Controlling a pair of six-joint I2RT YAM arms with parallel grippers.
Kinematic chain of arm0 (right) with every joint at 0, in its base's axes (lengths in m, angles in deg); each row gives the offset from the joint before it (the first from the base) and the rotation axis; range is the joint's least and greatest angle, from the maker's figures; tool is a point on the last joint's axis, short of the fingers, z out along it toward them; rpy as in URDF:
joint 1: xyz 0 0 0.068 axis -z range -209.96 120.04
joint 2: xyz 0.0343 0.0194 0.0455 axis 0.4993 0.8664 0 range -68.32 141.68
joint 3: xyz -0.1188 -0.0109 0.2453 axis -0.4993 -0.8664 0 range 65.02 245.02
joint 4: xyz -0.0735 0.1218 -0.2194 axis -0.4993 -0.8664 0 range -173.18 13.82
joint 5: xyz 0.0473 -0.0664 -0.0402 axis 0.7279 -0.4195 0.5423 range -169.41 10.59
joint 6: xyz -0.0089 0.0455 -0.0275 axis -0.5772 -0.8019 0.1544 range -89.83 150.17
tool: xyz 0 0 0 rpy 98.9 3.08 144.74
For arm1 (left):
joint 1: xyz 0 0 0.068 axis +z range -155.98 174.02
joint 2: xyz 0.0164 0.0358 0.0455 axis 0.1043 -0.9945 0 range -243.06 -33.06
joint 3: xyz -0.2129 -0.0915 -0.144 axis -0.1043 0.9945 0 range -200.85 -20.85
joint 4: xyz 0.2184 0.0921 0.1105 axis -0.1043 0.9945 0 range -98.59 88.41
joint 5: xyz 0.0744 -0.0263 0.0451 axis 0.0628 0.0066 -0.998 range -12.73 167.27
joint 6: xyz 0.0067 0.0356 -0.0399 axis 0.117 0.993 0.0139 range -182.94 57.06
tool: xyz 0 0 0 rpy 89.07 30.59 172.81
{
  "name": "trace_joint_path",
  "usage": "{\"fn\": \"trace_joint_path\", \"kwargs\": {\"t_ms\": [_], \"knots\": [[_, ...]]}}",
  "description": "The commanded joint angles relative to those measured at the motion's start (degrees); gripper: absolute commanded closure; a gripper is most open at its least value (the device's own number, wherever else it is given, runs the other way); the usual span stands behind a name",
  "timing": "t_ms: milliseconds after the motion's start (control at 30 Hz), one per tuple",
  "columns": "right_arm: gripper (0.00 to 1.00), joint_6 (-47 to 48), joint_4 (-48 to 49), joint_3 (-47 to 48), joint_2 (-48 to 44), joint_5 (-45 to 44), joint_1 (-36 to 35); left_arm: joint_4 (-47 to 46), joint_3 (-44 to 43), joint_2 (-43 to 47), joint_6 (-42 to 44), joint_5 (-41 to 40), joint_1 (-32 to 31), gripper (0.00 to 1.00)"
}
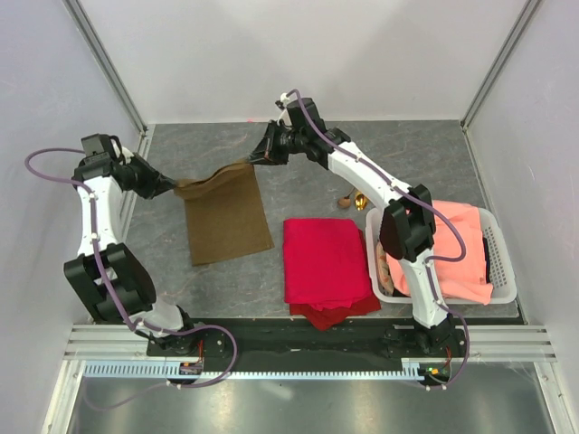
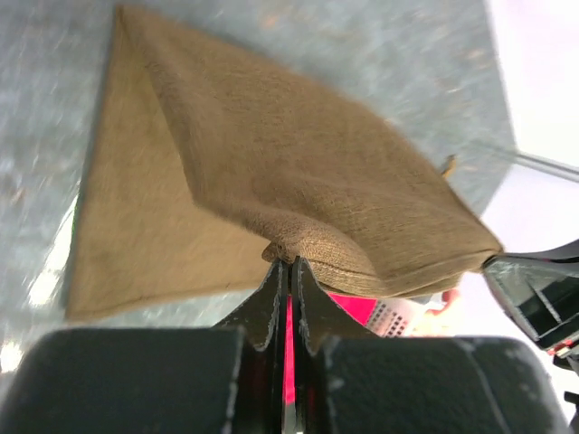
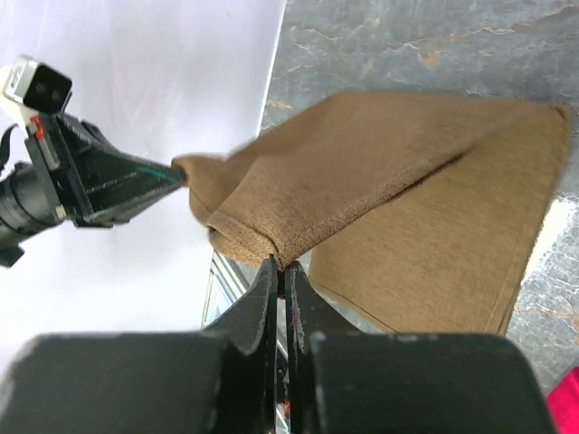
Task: Fold the napkin into a case and place the utensils inside
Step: Smooth out the square-folded napkin at the center of the board.
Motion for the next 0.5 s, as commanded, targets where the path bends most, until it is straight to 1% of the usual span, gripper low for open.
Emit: {"fn": "trace_joint_path", "kwargs": {"t_ms": [0,33,133,400,467], "knots": [[1.0,2.3,-2.4,-0.4,0.3,2.2,-0.4,-1.5,1.2,-0.1,-2.1,3.3,0.0,0.98],[1.0,2.9,-2.4,-3.8,-0.1,2.3,-0.4,-1.9,3.9,0.8,-2.0,3.3,0.0,0.98],[1.0,3.8,-0.9,-10.2,-1.2,3.0,-0.5,-2.3,8.4,2.9,-0.6,1.1,0.1,0.98],[1.0,4.1,1.8,-18.4,-1.9,4.6,-1.1,-2.8,20.1,3.4,2.3,-2.2,0.1,0.98],[1.0,4.3,1.9,-20.0,-1.8,5.0,-1.3,-1.9,21.5,3.8,2.6,-3.8,0.1,0.98]]}}
